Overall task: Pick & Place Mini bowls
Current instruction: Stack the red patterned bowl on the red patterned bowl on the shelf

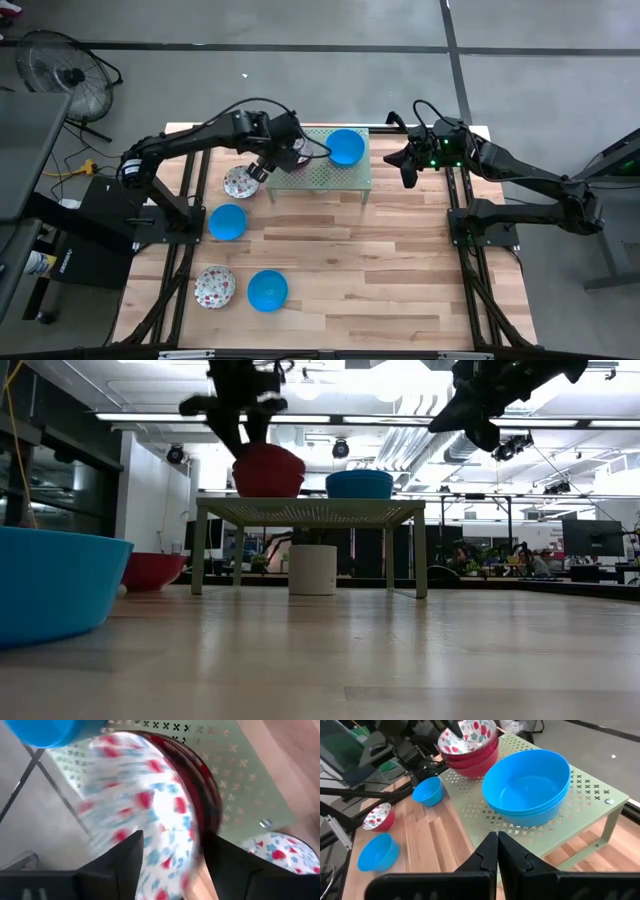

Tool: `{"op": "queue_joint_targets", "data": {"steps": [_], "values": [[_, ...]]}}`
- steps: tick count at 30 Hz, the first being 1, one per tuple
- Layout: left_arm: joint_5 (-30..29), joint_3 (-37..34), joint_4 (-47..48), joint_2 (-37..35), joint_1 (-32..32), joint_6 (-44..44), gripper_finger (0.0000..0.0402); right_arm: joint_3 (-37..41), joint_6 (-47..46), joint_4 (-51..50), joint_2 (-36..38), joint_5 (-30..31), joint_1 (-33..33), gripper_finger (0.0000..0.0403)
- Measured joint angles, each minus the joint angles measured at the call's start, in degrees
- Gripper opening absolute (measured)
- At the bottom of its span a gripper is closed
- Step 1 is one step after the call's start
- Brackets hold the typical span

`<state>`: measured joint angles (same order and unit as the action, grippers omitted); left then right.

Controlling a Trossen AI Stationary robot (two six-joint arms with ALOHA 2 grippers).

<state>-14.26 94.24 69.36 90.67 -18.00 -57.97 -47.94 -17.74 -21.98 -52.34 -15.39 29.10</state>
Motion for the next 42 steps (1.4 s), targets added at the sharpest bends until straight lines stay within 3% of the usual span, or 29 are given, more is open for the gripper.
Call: {"op": "queue_joint_targets", "data": {"steps": [10,15,20,31,36,42], "values": [[-1.78,15.07,12.11,-0.20,0.00,1.86,0.0202,0.00,0.34,-0.02,0.00,-1.39,0.02,0.0000],[-5.66,15.87,16.40,-0.31,-0.07,5.97,0.0202,0.00,1.29,-0.02,0.00,-1.49,0.02,0.0000],[-4.50,15.87,20.60,-0.50,-0.07,9.63,0.0202,0.00,1.31,-0.02,0.00,-1.54,0.09,0.0000],[-2.85,15.87,20.66,-0.61,-0.65,14.92,0.0202,0.00,1.31,-0.02,0.00,-1.73,0.07,0.0000],[0.21,10.95,18.91,-4.80,-4.42,16.31,0.0202,0.00,1.31,-0.02,0.00,-1.75,0.07,0.0000],[4.62,-3.45,11.83,-11.73,-10.15,20.28,0.0202,0.00,1.31,-0.04,0.00,-1.76,0.07,0.0000]]}}
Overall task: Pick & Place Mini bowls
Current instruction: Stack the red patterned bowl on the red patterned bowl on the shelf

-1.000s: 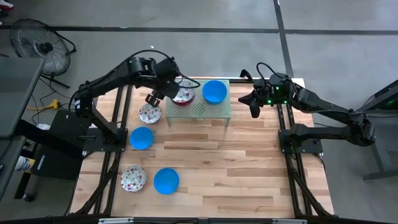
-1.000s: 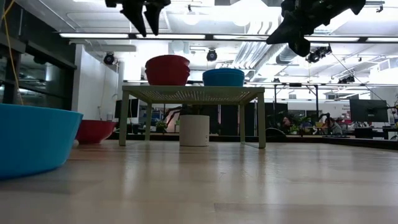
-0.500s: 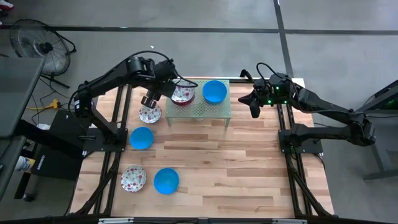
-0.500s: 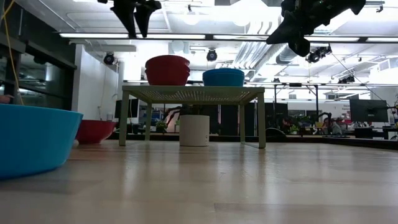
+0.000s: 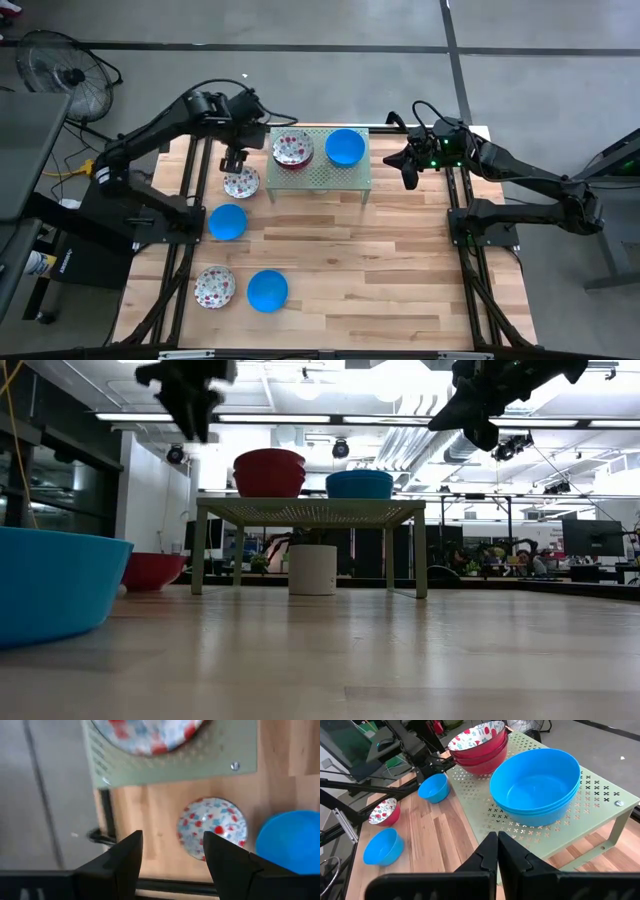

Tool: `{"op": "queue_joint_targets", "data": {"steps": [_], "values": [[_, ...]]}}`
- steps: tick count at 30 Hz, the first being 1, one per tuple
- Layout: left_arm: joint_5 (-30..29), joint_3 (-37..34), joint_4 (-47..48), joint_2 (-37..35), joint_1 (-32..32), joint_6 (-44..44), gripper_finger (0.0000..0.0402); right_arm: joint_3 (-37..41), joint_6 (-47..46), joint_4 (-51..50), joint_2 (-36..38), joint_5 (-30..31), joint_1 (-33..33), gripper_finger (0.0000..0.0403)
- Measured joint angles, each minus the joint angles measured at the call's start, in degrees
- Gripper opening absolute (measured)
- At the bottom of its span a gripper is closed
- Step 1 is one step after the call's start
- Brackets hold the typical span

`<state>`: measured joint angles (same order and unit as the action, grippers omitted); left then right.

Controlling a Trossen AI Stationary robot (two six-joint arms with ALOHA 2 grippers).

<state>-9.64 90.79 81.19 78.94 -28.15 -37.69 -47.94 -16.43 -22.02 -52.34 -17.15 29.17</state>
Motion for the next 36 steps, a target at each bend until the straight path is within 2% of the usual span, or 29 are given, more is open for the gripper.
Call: {"op": "queue_joint_targets", "data": {"steps": [5,11,19,26,36], "values": [[2.51,-11.94,-6.94,-4.59,-3.54,2.86,0.0202,0.00,0.00,0.00,0.00,0.00,0.00,0.0000],[6.26,-23.74,-13.90,-5.57,-7.17,6.02,0.0202,0.01,-0.07,0.00,0.00,0.00,0.04,0.0000],[10.27,-36.91,-24.36,-5.00,-15.00,12.40,0.0202,0.00,-0.66,0.00,0.00,0.13,0.07,0.0000],[10.59,-41.26,-28.51,-5.12,-22.15,12.63,0.0202,0.01,-1.51,0.02,0.00,0.21,0.07,0.0000],[12.99,-44.19,-29.64,-5.08,-28.13,12.92,0.0202,0.01,-1.52,0.02,0.00,1.32,0.07,0.0000]]}}
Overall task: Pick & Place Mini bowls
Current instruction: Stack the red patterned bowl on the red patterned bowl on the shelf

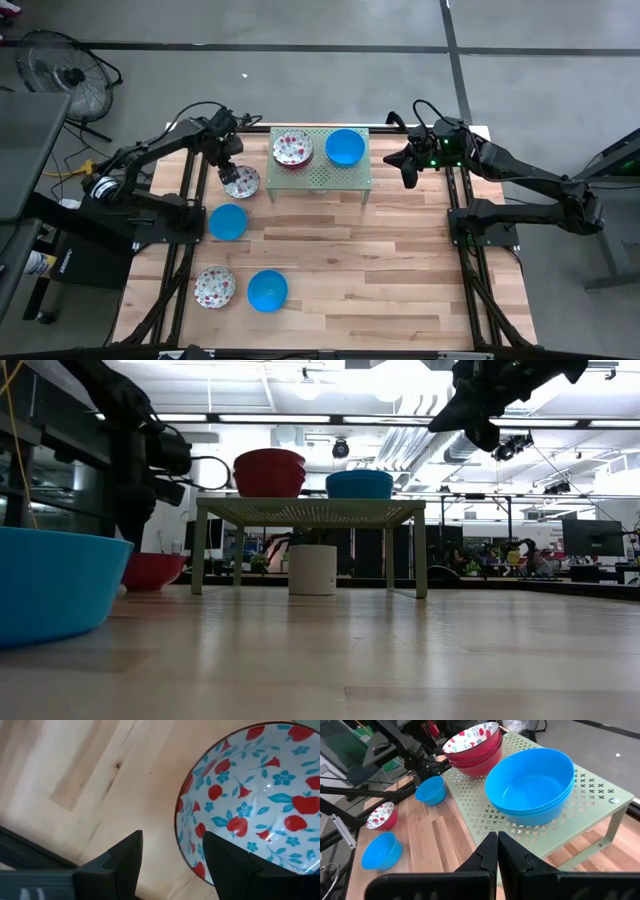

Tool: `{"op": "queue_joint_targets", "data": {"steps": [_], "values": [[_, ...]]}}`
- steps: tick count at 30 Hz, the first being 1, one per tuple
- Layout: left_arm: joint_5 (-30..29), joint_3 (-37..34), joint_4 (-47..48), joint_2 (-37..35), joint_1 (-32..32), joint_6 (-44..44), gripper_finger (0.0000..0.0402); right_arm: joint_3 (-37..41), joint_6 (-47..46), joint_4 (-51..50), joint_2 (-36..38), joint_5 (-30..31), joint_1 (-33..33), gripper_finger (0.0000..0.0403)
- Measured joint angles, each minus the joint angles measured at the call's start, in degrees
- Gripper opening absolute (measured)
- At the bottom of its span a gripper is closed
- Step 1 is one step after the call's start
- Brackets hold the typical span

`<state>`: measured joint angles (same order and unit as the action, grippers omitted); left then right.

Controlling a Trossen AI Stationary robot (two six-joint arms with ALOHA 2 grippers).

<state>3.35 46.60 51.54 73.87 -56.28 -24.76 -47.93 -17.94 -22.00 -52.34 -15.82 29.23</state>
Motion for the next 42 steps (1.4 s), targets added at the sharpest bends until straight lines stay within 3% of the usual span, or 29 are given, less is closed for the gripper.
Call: {"op": "queue_joint_targets", "data": {"steps": [16,27,33,42], "values": [[2.41,-5.03,-2.62,0.28,-0.73,17.40,0.0202,0.01,-0.04,0.02,0.00,1.18,0.00,0.0000],[4.88,-7.16,-4.88,0.33,-0.71,24.62,0.0196,0.01,0.05,0.00,0.00,1.54,0.00,0.0000],[4.79,-7.14,-5.11,0.33,-0.71,25.10,0.0141,0.01,0.18,0.00,0.00,1.54,0.00,0.0000],[5.54,-6.74,-5.44,0.15,-0.73,25.26,0.0015,0.01,0.42,0.00,0.00,1.54,0.00,0.0000]]}}
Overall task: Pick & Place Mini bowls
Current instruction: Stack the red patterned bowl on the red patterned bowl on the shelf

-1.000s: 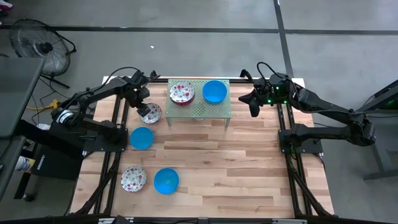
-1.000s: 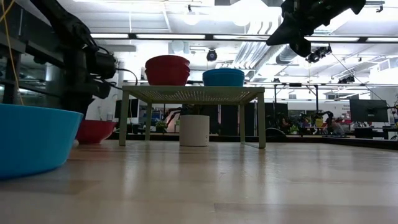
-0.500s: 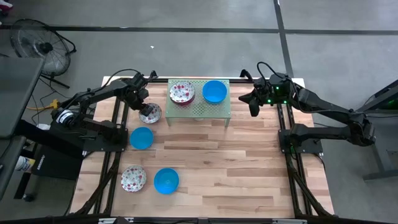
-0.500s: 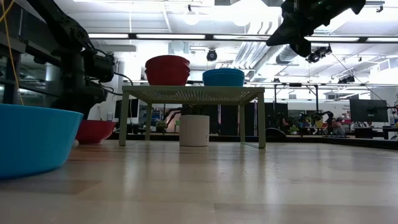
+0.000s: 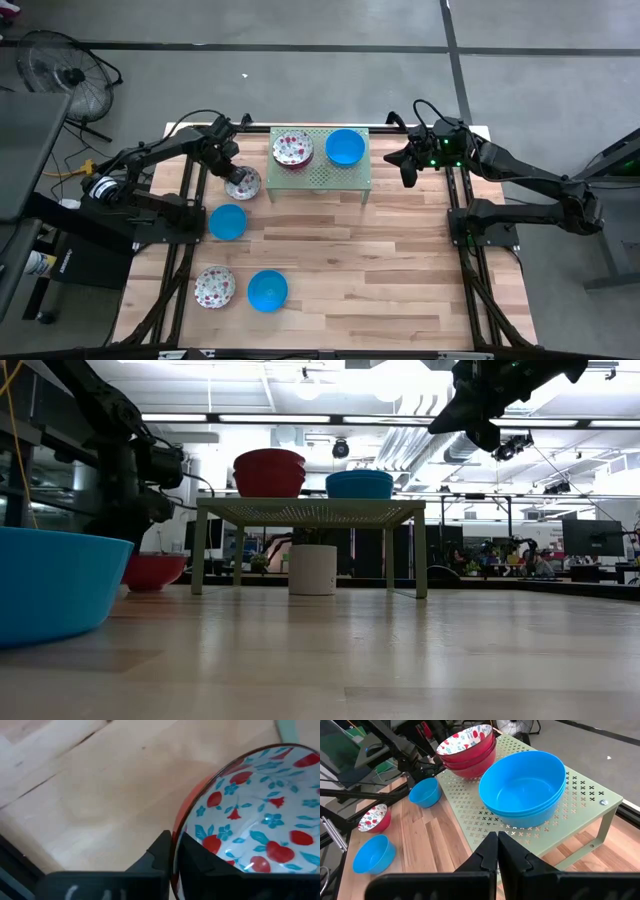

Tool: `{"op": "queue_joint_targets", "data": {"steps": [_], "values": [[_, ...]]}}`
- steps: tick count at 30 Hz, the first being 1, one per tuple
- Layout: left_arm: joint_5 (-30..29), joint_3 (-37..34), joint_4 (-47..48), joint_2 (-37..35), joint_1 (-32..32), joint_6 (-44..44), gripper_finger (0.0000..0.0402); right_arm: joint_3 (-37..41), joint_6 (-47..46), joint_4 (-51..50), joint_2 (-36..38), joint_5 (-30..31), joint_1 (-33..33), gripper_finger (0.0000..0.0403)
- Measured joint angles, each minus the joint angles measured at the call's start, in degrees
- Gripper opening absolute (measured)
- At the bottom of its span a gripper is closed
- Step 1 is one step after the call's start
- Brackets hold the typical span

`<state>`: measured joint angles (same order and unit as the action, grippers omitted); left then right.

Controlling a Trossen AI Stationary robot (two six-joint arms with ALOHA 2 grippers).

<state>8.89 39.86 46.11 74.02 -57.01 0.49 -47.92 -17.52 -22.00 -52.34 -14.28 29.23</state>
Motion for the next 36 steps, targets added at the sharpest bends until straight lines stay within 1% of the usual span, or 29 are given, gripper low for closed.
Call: {"op": "queue_joint_targets", "data": {"steps": [13,17,19,25,32,36], "values": [[1.05,-0.05,-2.86,0.04,0.05,0.20,0.0006,0.00,0.46,0.00,0.02,-0.02,0.00,0.0000],[-0.16,1.61,-2.88,0.18,0.06,-1.37,0.0005,0.00,0.67,-0.02,0.02,-0.02,0.01,0.0000],[-1.14,3.10,-2.04,0.18,0.01,-1.96,0.0004,0.00,0.66,-0.02,0.02,-0.04,0.00,0.0000],[-0.72,9.20,2.83,0.18,0.00,-4.66,0.0004,0.00,0.66,-0.02,0.02,-0.21,0.00,0.0000],[-4.68,17.34,10.93,0.18,-0.02,-7.61,0.0004,0.00,0.66,-0.02,0.02,-0.70,0.00,0.0000],[-4.56,22.11,14.87,0.18,0.00,-9.27,0.0004,0.00,0.90,-0.02,0.02,-1.18,0.01,0.0000]]}}
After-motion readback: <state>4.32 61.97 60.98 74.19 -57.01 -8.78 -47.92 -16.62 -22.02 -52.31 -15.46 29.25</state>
